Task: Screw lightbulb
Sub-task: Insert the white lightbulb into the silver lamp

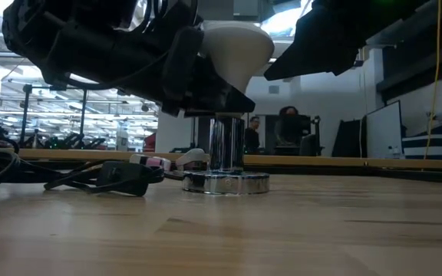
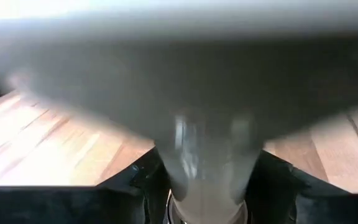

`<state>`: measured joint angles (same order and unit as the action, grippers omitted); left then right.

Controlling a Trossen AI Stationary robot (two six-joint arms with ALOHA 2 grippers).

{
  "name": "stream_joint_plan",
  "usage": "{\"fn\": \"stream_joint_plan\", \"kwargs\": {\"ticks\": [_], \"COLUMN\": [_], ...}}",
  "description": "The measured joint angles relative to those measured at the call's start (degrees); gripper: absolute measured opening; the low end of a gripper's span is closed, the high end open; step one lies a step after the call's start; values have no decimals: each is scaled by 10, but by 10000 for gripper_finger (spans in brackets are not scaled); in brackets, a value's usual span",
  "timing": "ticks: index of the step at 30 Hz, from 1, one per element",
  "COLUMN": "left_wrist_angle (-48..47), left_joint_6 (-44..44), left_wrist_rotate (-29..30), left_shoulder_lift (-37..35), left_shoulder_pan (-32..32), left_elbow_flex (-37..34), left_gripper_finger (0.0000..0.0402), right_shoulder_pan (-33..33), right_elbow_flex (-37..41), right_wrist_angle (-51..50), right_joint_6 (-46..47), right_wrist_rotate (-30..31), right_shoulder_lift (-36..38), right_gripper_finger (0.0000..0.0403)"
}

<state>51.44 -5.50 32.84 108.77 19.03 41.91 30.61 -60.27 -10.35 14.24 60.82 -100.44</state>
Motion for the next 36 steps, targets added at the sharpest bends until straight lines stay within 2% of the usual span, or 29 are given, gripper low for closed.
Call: {"fn": "stream_joint_plan", "kwargs": {"ticks": [9, 17, 20, 30, 36], "left_wrist_angle": [-10, -25, -25, -19, 38], "left_joint_6": [-34, -44, -33, -34, -27], "left_wrist_rotate": [-8, -7, -7, -6, -4], "left_shoulder_lift": [0, 0, 0, 0, 0], "left_shoulder_pan": [0, 0, 0, 1, 1], "left_elbow_flex": [0, 0, 0, 0, 0], "left_gripper_finger": [173, 256, 271, 268, 267], "right_shoulder_pan": [0, 0, 0, 0, 0], "right_elbow_flex": [0, 0, 0, 0, 0], "right_wrist_angle": [0, 0, 0, 0, 0], "right_joint_6": [0, -1, -6, -12, -13], "right_wrist_rotate": [0, 0, 0, 0, 0], "right_shoulder_lift": [0, 0, 0, 0, 0], "right_gripper_finger": [138, 138, 138, 138, 138]}}
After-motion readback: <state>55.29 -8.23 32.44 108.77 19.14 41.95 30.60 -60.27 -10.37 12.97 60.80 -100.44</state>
